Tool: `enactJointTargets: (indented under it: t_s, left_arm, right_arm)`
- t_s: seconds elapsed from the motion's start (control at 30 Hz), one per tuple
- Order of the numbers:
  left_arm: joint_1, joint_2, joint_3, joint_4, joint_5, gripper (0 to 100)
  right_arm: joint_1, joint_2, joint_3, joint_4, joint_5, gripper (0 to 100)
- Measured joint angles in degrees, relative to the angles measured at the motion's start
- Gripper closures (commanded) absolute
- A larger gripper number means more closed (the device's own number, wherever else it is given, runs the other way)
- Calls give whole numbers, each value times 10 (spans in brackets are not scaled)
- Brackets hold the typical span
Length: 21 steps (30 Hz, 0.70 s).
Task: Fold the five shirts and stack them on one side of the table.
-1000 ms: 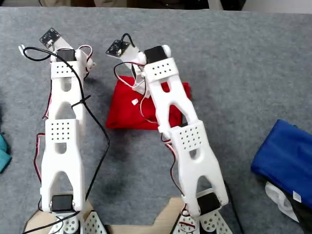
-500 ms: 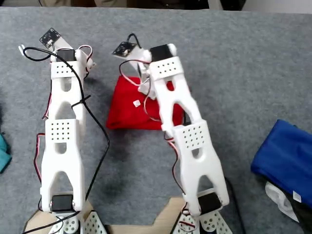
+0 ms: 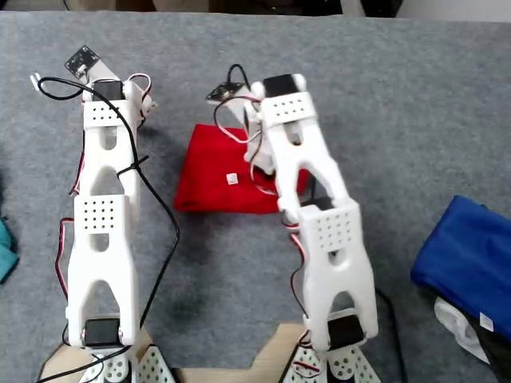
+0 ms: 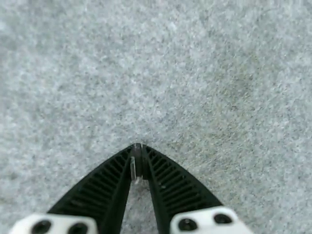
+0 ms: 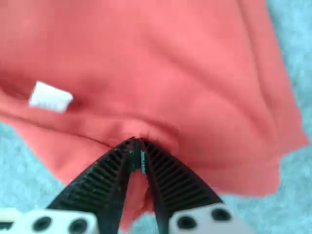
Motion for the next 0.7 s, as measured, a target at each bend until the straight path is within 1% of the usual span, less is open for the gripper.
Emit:
enactJointTargets:
  t_s: [0.43, 0.57, 0.7]
  left_arm:
    - [0, 0, 0, 0, 0, 981]
    - [0, 0, 0, 0, 0, 981]
    - [0, 0, 0, 0, 0, 981]
  right_arm:
    - [12, -193, 310, -12, 30, 990]
    - [25, -252, 330, -59, 46, 987]
    - [24, -260, 316, -119, 47, 986]
